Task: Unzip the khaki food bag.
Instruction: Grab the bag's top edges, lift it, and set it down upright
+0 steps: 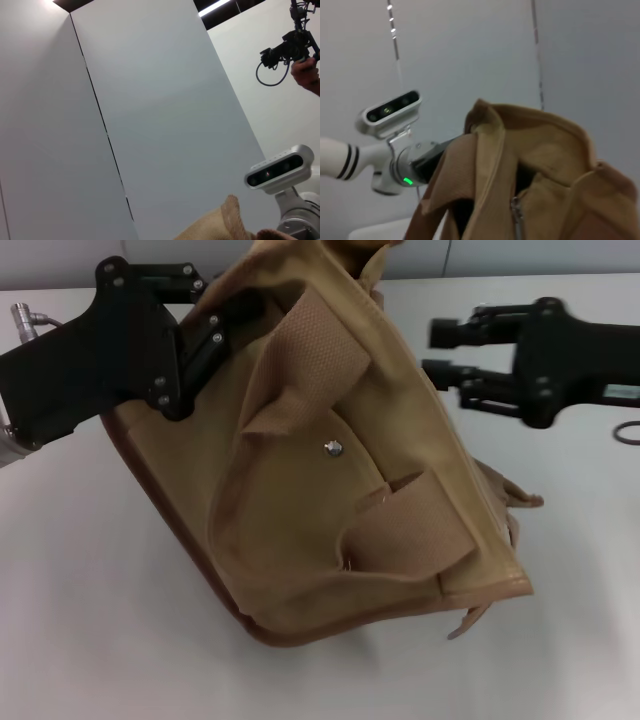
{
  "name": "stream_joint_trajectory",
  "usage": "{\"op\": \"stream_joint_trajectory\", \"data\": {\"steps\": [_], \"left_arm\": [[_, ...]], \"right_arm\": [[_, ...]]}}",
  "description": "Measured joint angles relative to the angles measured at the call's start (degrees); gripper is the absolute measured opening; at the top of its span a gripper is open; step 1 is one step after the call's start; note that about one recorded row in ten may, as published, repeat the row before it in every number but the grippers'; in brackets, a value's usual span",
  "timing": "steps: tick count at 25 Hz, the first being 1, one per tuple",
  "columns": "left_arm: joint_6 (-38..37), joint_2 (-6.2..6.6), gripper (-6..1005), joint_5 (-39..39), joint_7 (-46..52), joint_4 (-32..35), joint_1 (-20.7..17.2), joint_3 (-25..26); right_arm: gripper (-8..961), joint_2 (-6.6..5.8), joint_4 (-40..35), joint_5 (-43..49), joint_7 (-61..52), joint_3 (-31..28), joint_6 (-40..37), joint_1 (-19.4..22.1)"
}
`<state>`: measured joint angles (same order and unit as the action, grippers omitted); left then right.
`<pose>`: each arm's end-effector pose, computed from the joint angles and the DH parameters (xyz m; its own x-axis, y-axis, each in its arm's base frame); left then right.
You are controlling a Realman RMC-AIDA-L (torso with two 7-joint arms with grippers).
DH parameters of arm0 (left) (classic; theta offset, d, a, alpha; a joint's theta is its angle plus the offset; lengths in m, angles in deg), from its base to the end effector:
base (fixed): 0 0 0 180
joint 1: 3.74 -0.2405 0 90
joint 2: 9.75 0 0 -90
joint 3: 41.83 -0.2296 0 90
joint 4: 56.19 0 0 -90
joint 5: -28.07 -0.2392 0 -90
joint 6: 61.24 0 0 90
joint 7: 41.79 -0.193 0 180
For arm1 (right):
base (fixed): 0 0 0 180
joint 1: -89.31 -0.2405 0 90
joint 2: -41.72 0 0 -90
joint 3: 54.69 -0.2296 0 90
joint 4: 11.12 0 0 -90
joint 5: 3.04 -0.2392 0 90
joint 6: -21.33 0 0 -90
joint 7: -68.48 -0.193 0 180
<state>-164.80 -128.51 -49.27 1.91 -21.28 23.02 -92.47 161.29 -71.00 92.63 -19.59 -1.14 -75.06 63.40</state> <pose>-0.1618 0.3369 0.0212 0.5499 -0.3983 0.7342 0.0244 -0.8710 -0.4908 0.1445 0.3562 0.0241 0.7863 -0.1014 -0.6095 -0.2280 -0.9644 -0.1337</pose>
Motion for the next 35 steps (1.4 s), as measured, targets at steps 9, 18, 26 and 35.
{"op": "stream_joint_trajectory", "data": {"steps": [9,18,26,35], "left_arm": [[-0.07,-0.14,93,-0.19,-0.12,-0.25,0.11,-0.19],[0.47,-0.21,96,-0.14,-0.79,-0.53,0.35,-1.51],[0.56,-0.24,97,-0.11,-0.81,-0.64,0.53,-1.56],[0.58,-0.24,99,0.02,-0.81,-0.64,0.66,-1.56]], "right_arm": [[453,-0.02,-0.68,-0.10,-0.46,4.41,0.42,-1.17],[504,0.06,-2.32,-0.51,-1.01,8.66,2.36,-2.17],[488,0.10,-2.46,-0.68,-1.95,14.68,7.33,-2.97],[421,0.13,-2.80,-0.69,-4.69,20.12,15.21,-4.10]]}}
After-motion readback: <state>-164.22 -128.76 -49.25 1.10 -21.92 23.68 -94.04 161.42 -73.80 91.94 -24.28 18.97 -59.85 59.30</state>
